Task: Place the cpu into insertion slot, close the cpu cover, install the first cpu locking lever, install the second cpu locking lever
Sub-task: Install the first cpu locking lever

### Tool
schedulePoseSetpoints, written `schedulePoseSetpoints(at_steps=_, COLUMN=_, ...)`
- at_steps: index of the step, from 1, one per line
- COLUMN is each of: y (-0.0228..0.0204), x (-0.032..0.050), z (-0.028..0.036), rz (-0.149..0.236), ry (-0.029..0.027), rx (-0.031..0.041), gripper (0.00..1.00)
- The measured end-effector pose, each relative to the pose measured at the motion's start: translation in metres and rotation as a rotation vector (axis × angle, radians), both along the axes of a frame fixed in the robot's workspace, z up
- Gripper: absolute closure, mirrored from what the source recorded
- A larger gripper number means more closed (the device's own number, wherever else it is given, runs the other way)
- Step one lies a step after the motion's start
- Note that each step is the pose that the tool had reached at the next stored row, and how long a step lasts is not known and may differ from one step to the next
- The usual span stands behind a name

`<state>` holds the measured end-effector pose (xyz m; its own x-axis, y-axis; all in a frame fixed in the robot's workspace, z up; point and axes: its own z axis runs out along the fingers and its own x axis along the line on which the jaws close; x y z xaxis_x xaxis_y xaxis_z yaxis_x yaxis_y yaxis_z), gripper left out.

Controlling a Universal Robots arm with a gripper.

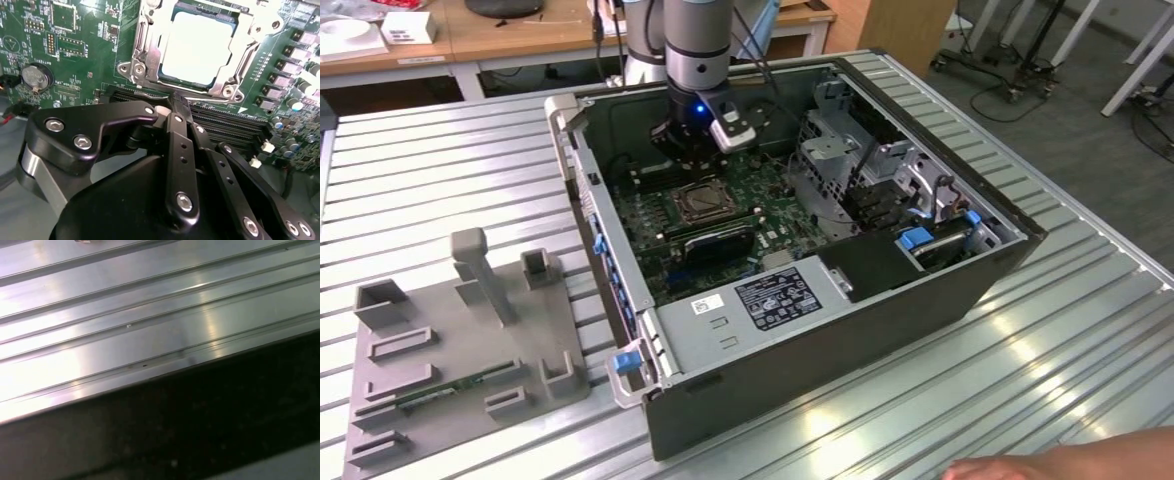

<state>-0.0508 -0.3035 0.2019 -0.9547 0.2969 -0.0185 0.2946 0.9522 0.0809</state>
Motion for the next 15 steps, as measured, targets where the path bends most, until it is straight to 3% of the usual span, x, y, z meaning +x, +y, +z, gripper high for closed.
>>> schedulePoseSetpoints(at_steps=15, y=0.0034, x=0.0021, z=-0.001, rz=-0.1, ry=0.0001, rx=-0.0001, gripper=0.89)
